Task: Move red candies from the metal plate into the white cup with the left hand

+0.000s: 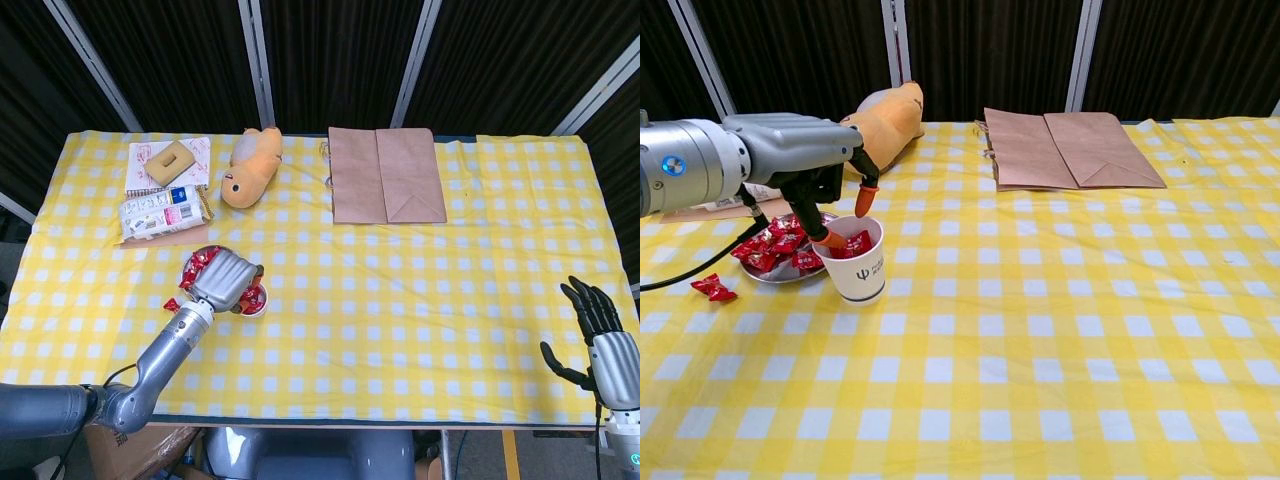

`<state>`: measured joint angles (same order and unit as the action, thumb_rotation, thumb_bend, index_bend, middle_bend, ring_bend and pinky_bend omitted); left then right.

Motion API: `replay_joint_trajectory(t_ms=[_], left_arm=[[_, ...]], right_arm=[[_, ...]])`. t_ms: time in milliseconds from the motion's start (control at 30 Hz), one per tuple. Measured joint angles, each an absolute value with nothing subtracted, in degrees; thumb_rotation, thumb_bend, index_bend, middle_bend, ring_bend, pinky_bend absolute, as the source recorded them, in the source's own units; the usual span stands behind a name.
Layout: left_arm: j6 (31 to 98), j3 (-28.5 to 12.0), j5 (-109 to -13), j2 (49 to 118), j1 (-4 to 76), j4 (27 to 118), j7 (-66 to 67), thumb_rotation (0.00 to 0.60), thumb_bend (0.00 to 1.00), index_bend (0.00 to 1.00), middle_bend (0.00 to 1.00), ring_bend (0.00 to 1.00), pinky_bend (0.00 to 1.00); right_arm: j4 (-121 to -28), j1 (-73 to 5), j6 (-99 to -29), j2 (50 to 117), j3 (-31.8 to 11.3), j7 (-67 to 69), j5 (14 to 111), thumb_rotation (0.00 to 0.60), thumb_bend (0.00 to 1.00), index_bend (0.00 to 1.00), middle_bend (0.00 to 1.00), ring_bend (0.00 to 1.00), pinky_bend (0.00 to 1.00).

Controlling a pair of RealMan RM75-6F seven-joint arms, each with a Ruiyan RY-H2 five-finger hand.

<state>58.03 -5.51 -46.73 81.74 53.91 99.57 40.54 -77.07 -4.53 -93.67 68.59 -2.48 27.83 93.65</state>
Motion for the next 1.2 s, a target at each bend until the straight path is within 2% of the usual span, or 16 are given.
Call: replay_joint_trajectory(t_ms=[133, 333, 500, 733, 900, 1200], left_arm=[[58.53, -5.65, -47.04, 81.23, 53.68, 99.75, 40.05, 0.600, 0.24, 0.48, 1.00, 1.00, 0.99], [58.90, -5.63, -48.60, 79.50, 52.99, 99.98, 38.66, 0.600, 0.11, 0.41, 0.98, 1.00, 0.99], [58.83, -4.09, -55.38, 77.80, 51.89, 99.14, 36.36, 0.600, 0.05, 0.39, 0.98, 1.00, 0.99], [58.82, 0.38, -68.75, 73.21, 48.31, 95.88, 27.21, 0.600, 0.05, 0.39, 0.99, 1.00, 0.99], [58.13, 5.45, -76.62, 70.11, 45.48, 90.22, 21.35, 0.600, 0.05, 0.36, 0.99, 1.00, 0.99], [56.18, 8.68, -81.67, 70.45, 41.40, 81.27, 14.99, 0.600, 0.10, 0.37, 0.99, 1.00, 0.99]], right_arm=[[-77.06, -4.51, -93.71, 68.59, -2.43, 27.76, 93.71, 0.600, 0.42, 0.00, 0.00, 0.00, 0.00], [-77.02, -4.45, -93.82, 68.59, -2.44, 27.80, 93.69, 0.600, 0.42, 0.00, 0.00, 0.00, 0.00], [-76.89, -4.51, -93.68, 68.67, -2.44, 27.73, 93.65, 0.600, 0.42, 0.00, 0.00, 0.00, 0.00], [-76.86, -4.55, -93.59, 68.70, -2.52, 27.57, 93.51, 0.600, 0.42, 0.00, 0.00, 0.00, 0.00], [-76.86, -4.60, -93.41, 68.81, -2.49, 27.41, 93.46, 0.600, 0.42, 0.00, 0.00, 0.00, 0.00], [-76.87, -4.69, -93.22, 68.87, -2.49, 27.24, 93.42, 0.600, 0.42, 0.00, 0.00, 0.00, 0.00]])
